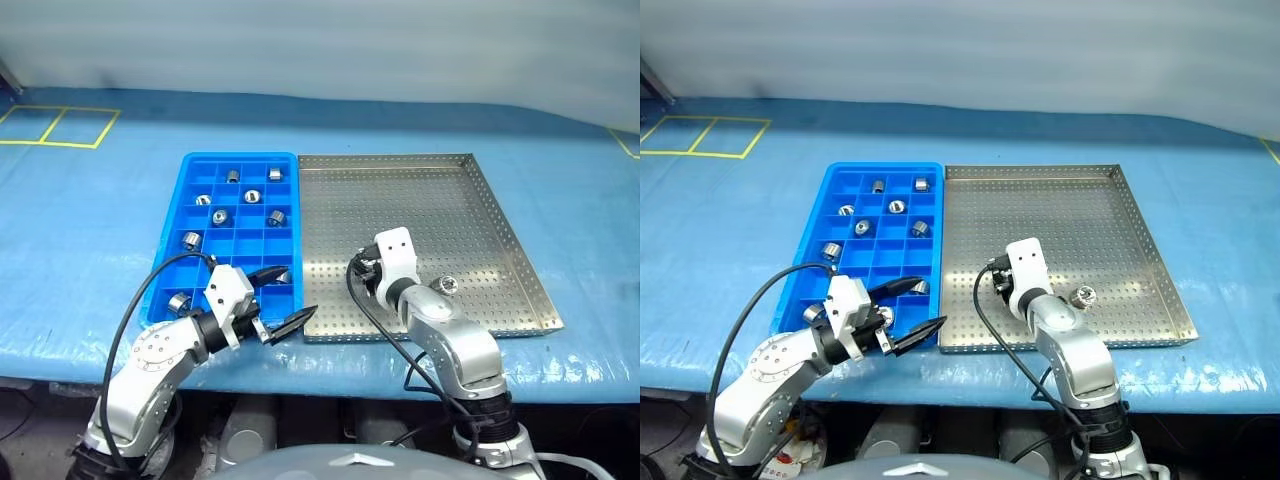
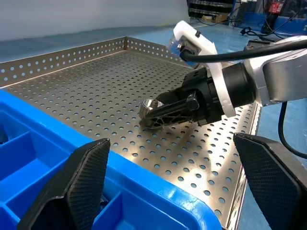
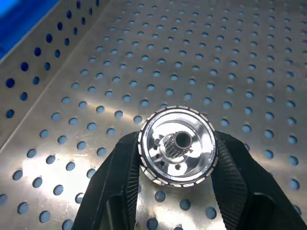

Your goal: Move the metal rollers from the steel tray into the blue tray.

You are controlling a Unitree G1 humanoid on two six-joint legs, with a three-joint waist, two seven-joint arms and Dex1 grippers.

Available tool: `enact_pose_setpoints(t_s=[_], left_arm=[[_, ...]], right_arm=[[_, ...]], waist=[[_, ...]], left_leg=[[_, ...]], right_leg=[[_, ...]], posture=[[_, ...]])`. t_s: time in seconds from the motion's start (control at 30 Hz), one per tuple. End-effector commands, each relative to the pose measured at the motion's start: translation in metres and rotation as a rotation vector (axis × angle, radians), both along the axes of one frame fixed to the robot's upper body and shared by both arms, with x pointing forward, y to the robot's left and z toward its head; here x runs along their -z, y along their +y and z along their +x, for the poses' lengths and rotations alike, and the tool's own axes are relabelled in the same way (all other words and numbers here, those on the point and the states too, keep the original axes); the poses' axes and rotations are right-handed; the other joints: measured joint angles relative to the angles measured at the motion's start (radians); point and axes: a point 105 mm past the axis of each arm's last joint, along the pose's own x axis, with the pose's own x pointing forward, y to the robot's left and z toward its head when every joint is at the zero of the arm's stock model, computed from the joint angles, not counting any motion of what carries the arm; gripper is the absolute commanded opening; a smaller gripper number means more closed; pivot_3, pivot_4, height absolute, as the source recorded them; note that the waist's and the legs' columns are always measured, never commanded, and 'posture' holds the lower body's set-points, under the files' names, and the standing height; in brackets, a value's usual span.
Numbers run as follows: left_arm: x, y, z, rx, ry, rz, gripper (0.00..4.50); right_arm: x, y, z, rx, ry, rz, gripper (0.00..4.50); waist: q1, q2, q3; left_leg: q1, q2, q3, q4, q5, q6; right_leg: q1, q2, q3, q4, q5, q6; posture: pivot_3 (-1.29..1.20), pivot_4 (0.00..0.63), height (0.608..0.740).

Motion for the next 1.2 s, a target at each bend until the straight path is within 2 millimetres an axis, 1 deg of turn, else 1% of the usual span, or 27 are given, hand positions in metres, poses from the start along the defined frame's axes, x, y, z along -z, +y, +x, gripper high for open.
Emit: enact_pose_setpoints(t_s=[0.03,0.13,0.2,0.37,0.5,0.73,0.93,1.07,1.13,1.17,1.2], left_arm=[[-0.015,-0.003,-0.006,-0.010,-0.066,-0.023,4.50],[-0.015,0.001,-0.007,-0.043,-0.071,-0.023,4.50],[-0.015,0.003,-0.008,-0.067,-0.074,-0.023,4.50],[-0.015,0.009,-0.014,-0.131,-0.077,-0.022,4.50],[-0.014,0.012,-0.019,-0.174,-0.075,-0.022,4.50],[-0.013,0.014,-0.023,-0.201,-0.070,-0.020,4.50],[-0.013,0.012,-0.022,-0.189,-0.070,-0.020,4.50],[-0.014,0.010,-0.019,-0.169,-0.073,-0.023,4.50],[-0.014,0.009,-0.018,-0.162,-0.073,-0.024,4.50],[-0.014,0.009,-0.018,-0.156,-0.073,-0.025,4.50],[-0.014,0.008,-0.018,-0.150,-0.072,-0.025,4.50]], right_arm=[[-0.051,0.018,0.011,-0.088,-0.160,0.008,1.75],[-0.071,0.034,0.022,-0.140,-0.211,0.011,1.75],[-0.079,0.047,0.028,-0.186,-0.231,0.021,1.75],[-0.080,0.076,0.040,-0.279,-0.234,0.009,1.75],[-0.073,0.091,0.044,-0.330,-0.218,0.012,1.75],[-0.056,0.105,0.041,-0.396,-0.164,0.026,1.75],[-0.044,0.108,0.036,-0.417,-0.119,0.037,1.75],[-0.030,0.102,0.036,-0.392,-0.071,0.046,1.75],[-0.025,0.099,0.037,-0.376,-0.057,0.045,2.47],[-0.024,0.096,0.037,-0.366,-0.052,0.045,2.67],[-0.024,0.094,0.036,-0.360,-0.052,0.046,3.01]], waist=[[0.003,0.000,0.000],[0.018,0.000,0.000],[0.029,0.000,0.000],[0.062,0.000,0.000],[0.095,0.000,0.000],[0.154,0.001,0.000],[0.194,0.001,0.000],[0.210,0.001,0.000],[0.218,0.000,0.000],[0.221,0.000,0.000],[0.222,0.000,0.000]], left_leg=[[0.000,0.000,0.000,0.000,0.000,0.000],[0.000,0.000,-0.001,-0.001,0.000,0.000],[0.000,-0.001,0.000,-0.002,0.000,0.000],[-0.001,-0.001,0.000,-0.004,0.000,0.000],[-0.001,-0.001,0.000,-0.004,0.000,0.000],[-0.002,-0.001,0.002,-0.004,0.000,0.000],[-0.004,-0.001,0.004,-0.005,0.000,-0.001],[-0.006,-0.002,0.005,-0.006,0.000,-0.001],[-0.007,-0.003,0.005,-0.006,0.000,-0.001],[-0.008,-0.003,0.006,-0.006,0.000,-0.001],[-0.008,-0.003,0.006,-0.006,0.000,-0.001]], right_leg=[[0.000,0.000,0.000,0.000,0.000,0.000],[0.000,0.001,-0.001,0.000,0.000,-0.001],[-0.001,0.001,-0.001,0.000,0.000,-0.001],[-0.001,0.000,-0.001,-0.001,-0.001,-0.001],[-0.001,0.000,-0.002,-0.001,-0.001,-0.001],[-0.002,0.000,-0.003,-0.001,-0.002,-0.002],[-0.006,0.000,-0.004,-0.001,-0.002,-0.003],[-0.008,0.000,-0.004,-0.001,-0.002,-0.003],[-0.009,0.000,-0.004,-0.001,-0.002,-0.003],[-0.010,0.000,-0.004,-0.001,-0.002,-0.003],[-0.010,0.000,-0.004,-0.001,-0.002,-0.003]], posture=[[0.31,0.150,0.740],[0.34,0.150,0.740],[0.37,0.150,0.740],[0.46,0.150,0.740],[0.50,0.150,0.740],[0.52,0.150,0.740],[0.50,0.150,0.740],[0.48,0.150,0.740],[0.46,0.150,0.740],[0.46,0.150,0.740],[0.45,0.150,0.740]])
